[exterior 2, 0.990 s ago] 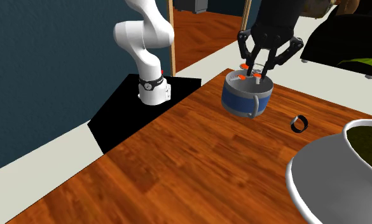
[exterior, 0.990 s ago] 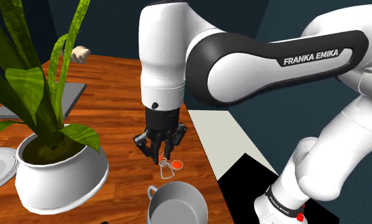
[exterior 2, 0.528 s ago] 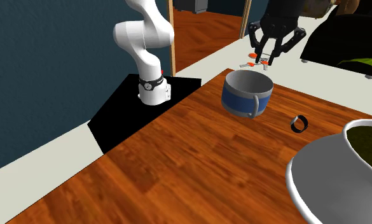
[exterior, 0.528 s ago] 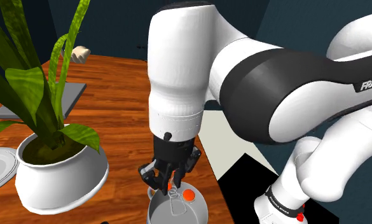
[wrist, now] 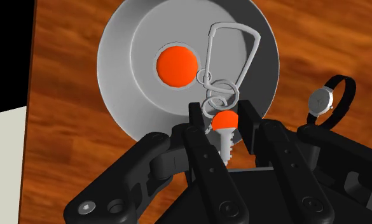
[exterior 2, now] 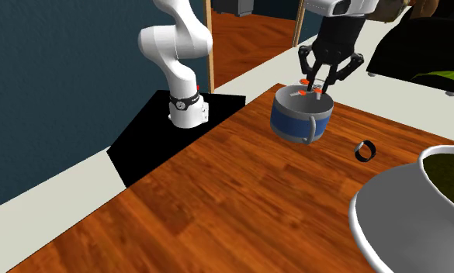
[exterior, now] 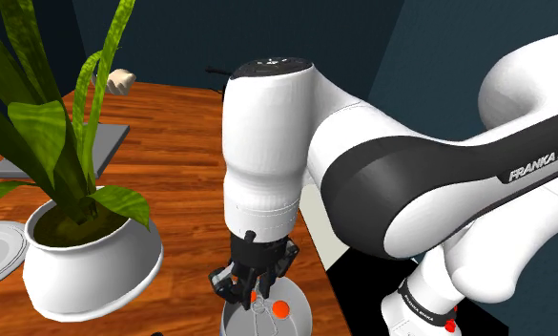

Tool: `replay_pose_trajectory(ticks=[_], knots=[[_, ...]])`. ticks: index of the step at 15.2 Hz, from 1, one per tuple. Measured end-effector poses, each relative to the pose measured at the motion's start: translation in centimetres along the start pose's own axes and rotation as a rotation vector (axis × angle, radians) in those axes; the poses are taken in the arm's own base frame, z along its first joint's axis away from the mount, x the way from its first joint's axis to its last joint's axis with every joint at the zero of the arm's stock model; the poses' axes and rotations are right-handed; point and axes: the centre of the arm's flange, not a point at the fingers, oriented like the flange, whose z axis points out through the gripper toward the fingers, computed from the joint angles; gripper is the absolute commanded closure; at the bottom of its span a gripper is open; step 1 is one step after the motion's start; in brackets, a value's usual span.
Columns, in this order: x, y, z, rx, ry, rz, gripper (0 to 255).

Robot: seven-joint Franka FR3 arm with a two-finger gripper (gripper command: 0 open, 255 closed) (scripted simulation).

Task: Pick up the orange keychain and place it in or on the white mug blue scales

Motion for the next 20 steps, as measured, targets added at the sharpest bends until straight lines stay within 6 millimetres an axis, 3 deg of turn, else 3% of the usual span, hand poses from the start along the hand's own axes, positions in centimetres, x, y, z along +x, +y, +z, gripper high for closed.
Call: replay_pose_trajectory(ticks=[6,13,14,20], knots=[[0.3,-0.1,3.1,0.000,0.000,0.000,255],[0.3,-0.2,3.7,0.000,0.000,0.000,255],[0.3,-0.2,3.7,0.000,0.000,0.000,0],[0.3,-0.2,3.7,0.000,0.000,0.000,0]])
